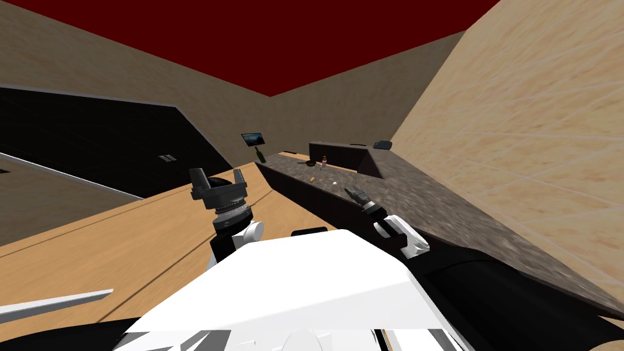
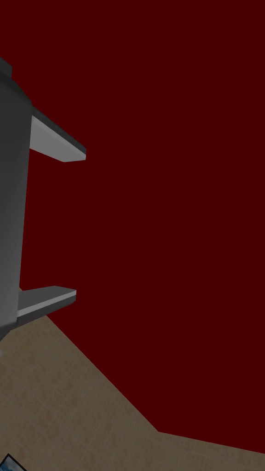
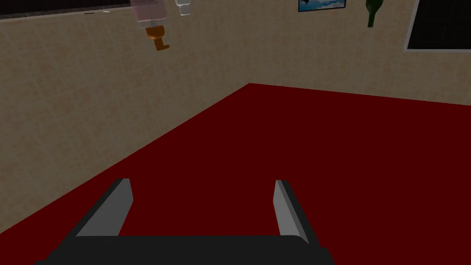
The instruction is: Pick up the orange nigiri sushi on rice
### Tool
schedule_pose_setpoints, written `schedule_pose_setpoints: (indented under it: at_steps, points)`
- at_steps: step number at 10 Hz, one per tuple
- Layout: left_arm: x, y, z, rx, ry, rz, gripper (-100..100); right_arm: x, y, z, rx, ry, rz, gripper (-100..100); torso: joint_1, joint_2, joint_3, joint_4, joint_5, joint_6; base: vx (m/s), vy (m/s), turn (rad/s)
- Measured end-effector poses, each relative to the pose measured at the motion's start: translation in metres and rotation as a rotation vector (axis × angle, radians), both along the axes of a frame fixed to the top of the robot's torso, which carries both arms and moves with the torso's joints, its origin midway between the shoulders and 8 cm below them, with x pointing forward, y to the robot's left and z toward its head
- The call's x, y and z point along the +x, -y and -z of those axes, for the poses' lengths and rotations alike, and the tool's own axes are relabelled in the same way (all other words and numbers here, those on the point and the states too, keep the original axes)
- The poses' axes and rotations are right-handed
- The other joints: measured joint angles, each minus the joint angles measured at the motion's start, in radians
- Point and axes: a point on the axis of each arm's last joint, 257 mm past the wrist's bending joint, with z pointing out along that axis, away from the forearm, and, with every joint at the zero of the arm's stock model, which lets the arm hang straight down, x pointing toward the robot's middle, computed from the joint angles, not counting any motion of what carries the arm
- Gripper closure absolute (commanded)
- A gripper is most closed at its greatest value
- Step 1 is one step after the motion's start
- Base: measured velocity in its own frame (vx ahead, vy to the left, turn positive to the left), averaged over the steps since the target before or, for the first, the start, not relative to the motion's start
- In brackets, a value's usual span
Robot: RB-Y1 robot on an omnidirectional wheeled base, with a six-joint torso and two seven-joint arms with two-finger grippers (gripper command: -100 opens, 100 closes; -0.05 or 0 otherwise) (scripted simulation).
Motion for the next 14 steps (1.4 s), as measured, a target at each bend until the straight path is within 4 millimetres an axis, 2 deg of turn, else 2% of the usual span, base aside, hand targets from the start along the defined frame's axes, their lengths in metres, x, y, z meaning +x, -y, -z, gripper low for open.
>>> schedule_pose_setpoints:
  at_steps: [5,10,14]
  points:
    - [0.0,0.0,0.0,0.0,0.0,0.0,0,-0.009,0.038,0.031,-0.385,-0.065,-0.037,-100,0.001,0.0,0.0,0.0,0.0,0.001,0.008,0.078,0.131]
    - [0.0,0.0,0.0,0.0,0.0,0.0,0,-0.023,0.096,0.061,-0.768,-0.145,-0.105,-100,0.002,-0.002,-0.001,0.0,0.0,0.0,0.031,0.078,0.118]
    - [0.0,0.0,0.0,0.0,0.0,0.0,0,-0.038,0.135,0.073,-1.046,-0.2,-0.191,-100,0.003,-0.003,-0.002,-0.001,0.001,0.0,0.056,0.092,0.139]
